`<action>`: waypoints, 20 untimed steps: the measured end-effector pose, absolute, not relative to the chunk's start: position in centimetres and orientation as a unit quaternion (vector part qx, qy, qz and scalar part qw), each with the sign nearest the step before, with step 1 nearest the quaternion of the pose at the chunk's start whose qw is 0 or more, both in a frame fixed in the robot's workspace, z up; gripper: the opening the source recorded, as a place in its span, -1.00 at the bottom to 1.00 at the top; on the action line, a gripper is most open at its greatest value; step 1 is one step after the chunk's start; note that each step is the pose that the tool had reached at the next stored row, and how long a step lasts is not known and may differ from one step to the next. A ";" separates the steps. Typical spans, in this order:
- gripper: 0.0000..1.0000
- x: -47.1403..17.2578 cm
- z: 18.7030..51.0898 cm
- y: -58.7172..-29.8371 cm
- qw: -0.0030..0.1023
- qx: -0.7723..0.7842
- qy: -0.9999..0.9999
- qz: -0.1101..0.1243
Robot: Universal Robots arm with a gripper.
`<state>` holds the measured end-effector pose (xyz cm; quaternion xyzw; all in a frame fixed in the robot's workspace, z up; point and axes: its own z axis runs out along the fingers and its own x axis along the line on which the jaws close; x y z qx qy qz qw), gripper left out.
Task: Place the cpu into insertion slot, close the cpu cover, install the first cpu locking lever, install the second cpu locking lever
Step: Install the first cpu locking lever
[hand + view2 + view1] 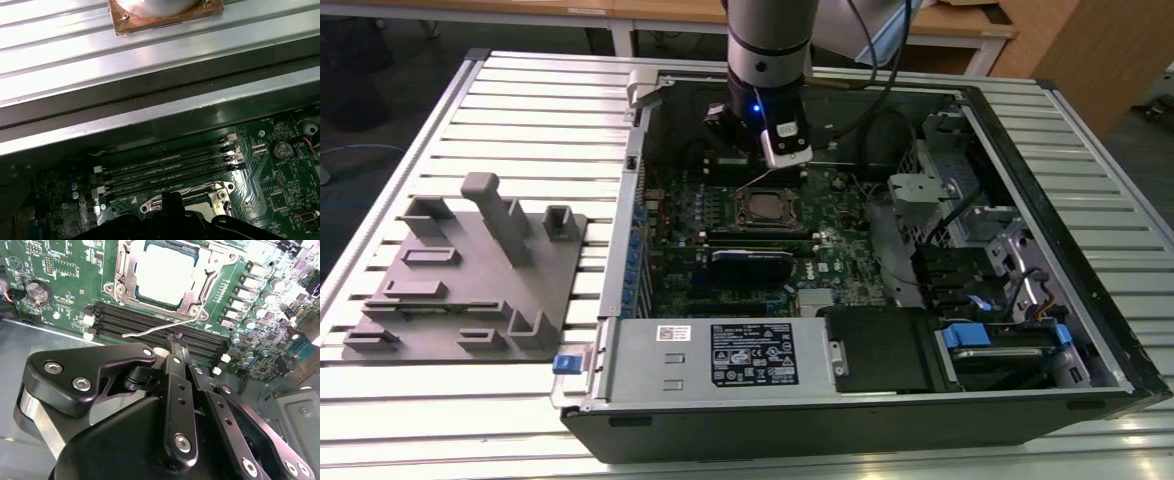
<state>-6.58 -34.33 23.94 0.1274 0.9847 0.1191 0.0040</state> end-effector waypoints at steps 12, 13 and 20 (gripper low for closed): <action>-0.79 -6.6 23.7 -34.3 0.007 0.127 0.983 0.133; -0.79 -6.6 23.7 -34.3 0.007 0.127 0.983 0.133; -0.79 -6.6 23.7 -34.3 0.007 0.127 0.983 0.133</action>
